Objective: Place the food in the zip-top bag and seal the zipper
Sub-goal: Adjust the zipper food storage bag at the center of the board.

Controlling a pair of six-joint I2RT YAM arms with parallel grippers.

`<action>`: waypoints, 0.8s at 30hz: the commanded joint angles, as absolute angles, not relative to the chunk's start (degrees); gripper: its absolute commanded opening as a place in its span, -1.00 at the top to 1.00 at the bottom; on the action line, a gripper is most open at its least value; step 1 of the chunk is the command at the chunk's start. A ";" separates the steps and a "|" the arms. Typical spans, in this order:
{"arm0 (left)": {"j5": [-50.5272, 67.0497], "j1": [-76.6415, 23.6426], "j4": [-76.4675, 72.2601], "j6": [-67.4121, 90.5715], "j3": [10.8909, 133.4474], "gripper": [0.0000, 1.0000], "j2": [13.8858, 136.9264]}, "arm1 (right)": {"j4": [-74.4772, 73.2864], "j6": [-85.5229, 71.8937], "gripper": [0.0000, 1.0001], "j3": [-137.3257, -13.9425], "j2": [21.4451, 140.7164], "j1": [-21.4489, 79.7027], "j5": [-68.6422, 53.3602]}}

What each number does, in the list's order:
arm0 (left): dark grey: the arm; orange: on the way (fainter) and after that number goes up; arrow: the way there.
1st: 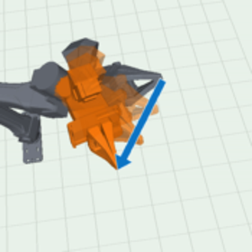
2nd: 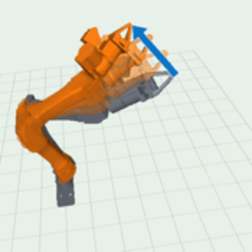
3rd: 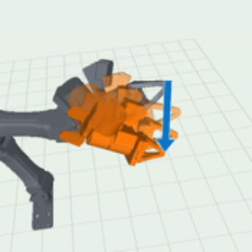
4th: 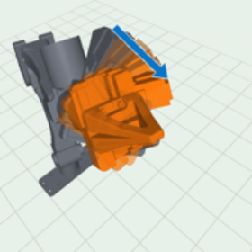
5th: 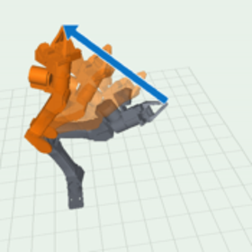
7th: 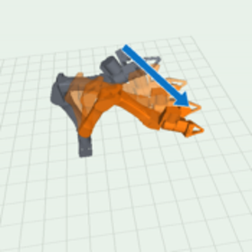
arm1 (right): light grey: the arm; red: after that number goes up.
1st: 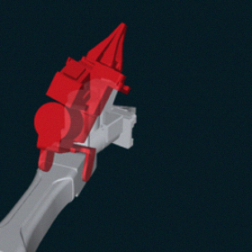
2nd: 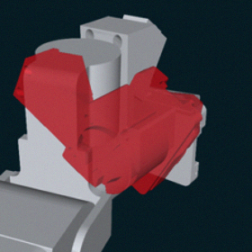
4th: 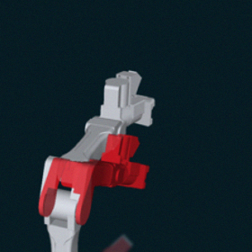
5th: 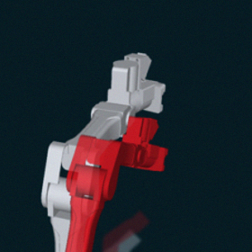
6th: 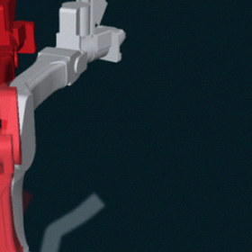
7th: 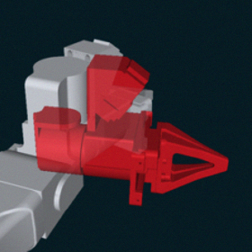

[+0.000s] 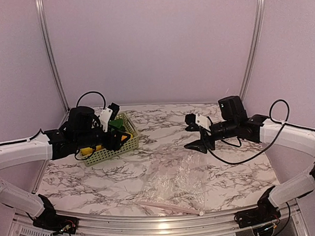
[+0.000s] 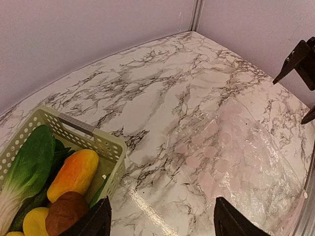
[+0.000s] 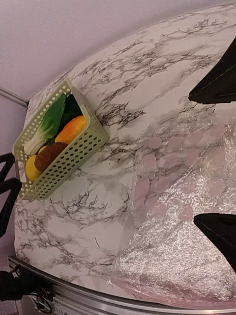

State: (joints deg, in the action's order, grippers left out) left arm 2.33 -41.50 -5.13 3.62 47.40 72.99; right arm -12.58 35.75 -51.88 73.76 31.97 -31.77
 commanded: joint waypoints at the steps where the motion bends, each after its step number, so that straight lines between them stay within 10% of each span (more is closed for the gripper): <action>1: 2.78 -47.48 1.71 4.15 50.84 -0.46 75.19 | -24.52 43.67 -0.36 -53.96 76.63 43.80 -25.84; 8: 0.26 -52.05 -5.96 18.89 40.70 -0.42 72.11 | -31.47 46.46 -0.07 -55.00 80.92 55.94 -24.72; 24: 7.03 -59.00 -21.59 39.27 32.30 -0.49 85.97 | -37.02 45.61 -0.29 -55.63 81.57 65.94 -23.97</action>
State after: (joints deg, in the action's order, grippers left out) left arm 3.51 -58.52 -17.08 32.73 30.92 80.75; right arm -34.65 45.25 -54.57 83.59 65.80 -25.30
